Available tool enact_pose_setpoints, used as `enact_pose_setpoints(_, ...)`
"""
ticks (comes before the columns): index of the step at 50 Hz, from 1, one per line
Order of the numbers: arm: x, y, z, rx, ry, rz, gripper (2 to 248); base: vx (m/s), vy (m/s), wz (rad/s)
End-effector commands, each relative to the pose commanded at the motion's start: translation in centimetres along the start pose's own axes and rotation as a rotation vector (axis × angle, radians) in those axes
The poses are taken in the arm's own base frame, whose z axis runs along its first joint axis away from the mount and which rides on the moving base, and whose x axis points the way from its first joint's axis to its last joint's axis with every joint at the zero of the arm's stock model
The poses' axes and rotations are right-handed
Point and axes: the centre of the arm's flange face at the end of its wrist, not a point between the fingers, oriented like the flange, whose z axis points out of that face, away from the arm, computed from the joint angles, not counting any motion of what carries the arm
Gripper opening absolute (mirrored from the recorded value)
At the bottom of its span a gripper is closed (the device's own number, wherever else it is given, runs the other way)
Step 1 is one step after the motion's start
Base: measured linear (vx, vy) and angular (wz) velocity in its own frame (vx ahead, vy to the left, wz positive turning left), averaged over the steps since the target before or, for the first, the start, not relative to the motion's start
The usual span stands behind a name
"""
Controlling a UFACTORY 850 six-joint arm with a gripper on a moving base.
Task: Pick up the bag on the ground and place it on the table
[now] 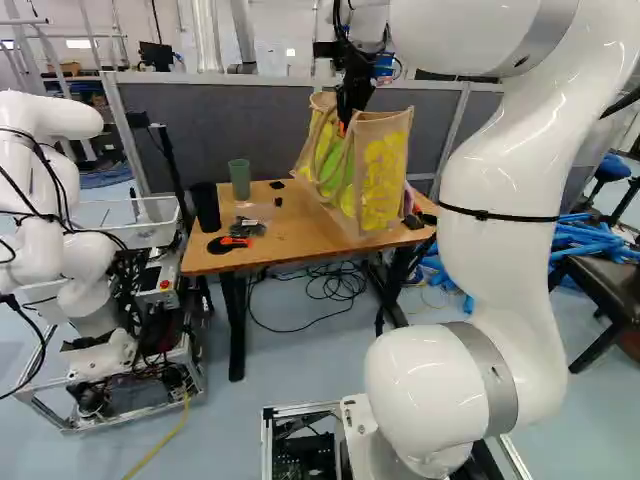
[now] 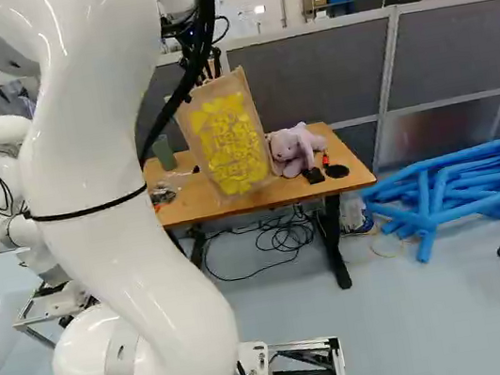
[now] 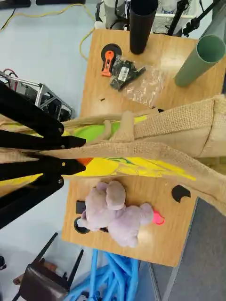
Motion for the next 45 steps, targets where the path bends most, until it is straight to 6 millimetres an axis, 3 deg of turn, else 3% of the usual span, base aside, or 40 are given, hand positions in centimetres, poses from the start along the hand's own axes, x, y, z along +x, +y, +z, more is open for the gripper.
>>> enact_pose_setpoints(24,0.2,0.1,0.1,0.000,0.001,0.000,23,0.008,0.000,0.003)
enact_pose_setpoints(45,1.7,0.5,0.6,-0.004,0.012,-0.001,23,0.000,0.000,0.000)
